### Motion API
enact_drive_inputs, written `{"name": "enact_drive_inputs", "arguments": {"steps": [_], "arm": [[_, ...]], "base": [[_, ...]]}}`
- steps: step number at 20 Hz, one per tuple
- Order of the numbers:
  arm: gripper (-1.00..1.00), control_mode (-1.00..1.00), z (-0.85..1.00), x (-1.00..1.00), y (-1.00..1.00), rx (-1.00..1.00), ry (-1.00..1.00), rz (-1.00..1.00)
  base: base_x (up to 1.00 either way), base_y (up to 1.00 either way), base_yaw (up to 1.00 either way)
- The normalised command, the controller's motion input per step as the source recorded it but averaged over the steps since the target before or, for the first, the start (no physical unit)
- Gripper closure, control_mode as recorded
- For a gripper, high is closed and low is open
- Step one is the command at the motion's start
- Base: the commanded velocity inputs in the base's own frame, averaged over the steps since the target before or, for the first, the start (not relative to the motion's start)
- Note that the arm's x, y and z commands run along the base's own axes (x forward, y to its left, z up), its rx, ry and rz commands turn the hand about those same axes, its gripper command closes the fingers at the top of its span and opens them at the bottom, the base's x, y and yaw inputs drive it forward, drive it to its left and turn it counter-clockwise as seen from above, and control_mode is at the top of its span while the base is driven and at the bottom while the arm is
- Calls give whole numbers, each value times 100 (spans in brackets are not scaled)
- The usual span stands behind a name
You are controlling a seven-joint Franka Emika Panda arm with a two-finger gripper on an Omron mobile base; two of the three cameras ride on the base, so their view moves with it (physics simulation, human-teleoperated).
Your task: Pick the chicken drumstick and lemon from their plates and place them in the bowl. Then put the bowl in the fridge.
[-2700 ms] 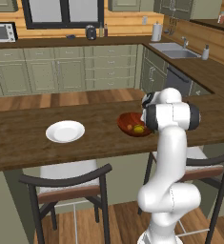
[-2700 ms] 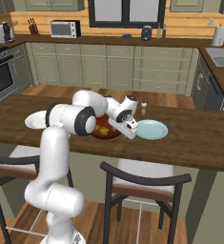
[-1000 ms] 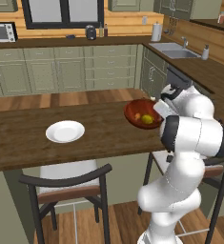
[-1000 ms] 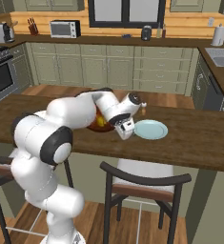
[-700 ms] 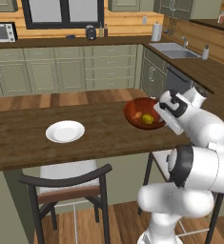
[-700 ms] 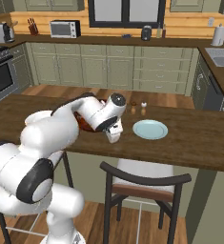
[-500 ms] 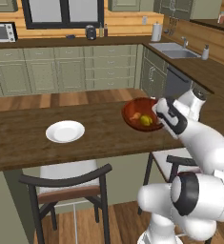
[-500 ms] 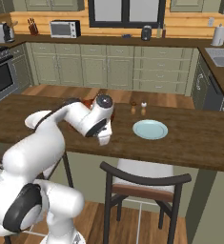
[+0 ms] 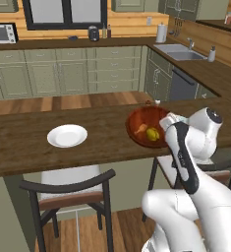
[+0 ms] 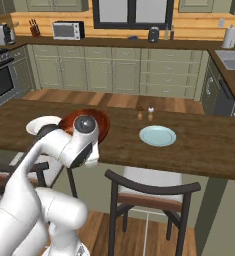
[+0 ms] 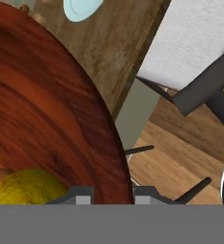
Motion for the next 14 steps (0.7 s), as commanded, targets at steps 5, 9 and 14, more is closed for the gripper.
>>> {"name": "enact_drive_inputs", "arguments": {"steps": [5, 9, 14], "arm": [[100, -100, 29, -96, 7, 0, -6, -21], [100, -100, 60, -35, 19, 0, 6, -25], [100, -100, 39, -62, 27, 11, 3, -18]], "base": [[0, 0, 0], [0, 0, 0], [0, 0, 0]]}}
